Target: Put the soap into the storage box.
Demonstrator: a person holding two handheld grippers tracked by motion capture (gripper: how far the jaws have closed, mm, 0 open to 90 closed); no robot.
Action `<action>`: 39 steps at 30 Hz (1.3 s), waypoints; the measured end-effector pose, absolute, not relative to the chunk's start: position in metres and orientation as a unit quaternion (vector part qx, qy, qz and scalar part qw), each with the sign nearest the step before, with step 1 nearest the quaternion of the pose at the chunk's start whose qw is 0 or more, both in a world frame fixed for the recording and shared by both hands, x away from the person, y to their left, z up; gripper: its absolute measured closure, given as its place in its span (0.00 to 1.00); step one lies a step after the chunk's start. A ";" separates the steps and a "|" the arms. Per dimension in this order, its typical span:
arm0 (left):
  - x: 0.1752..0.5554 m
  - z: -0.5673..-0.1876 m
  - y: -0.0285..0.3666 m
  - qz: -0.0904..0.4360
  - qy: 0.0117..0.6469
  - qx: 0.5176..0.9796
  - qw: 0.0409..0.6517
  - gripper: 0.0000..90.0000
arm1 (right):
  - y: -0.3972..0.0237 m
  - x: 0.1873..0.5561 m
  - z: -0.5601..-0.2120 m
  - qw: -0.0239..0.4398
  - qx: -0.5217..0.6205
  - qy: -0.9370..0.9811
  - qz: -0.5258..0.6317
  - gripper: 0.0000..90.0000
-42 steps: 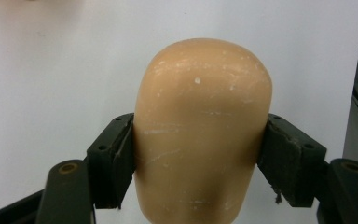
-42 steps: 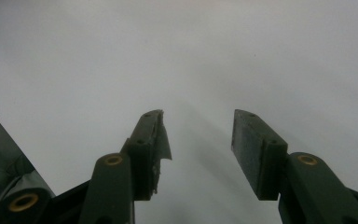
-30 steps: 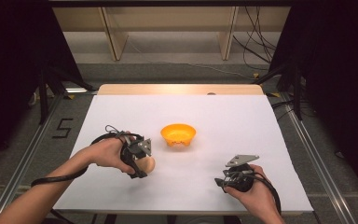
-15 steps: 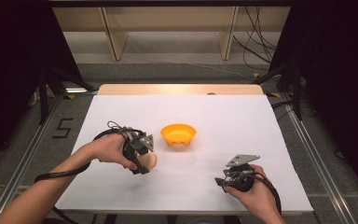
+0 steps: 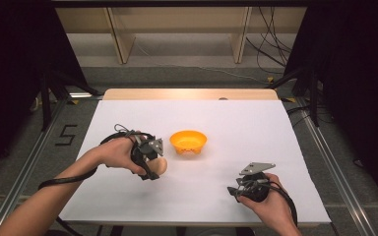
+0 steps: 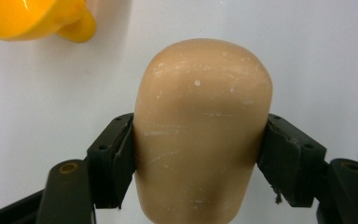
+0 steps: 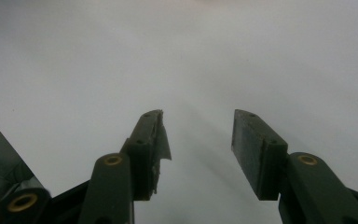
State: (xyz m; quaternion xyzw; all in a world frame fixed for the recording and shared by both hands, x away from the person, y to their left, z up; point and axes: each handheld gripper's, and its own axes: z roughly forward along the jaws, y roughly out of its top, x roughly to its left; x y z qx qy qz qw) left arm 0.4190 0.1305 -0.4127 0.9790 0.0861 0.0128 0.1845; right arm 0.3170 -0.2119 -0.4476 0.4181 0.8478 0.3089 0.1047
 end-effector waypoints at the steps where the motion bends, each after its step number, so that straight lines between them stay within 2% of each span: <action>1: 0.421 -0.411 0.130 0.015 0.074 0.982 0.175 0.35 | -0.212 0.317 -0.448 0.106 0.419 0.846 0.312 0.60; 26: 0.430 -0.406 0.124 0.019 0.086 0.978 0.191 0.35 | -0.213 0.318 -0.447 0.109 0.414 0.850 0.308 0.59; 39: 0.438 -0.402 0.120 0.023 0.071 0.981 0.180 0.35 | -0.213 0.317 -0.447 0.104 0.421 0.846 0.310 0.59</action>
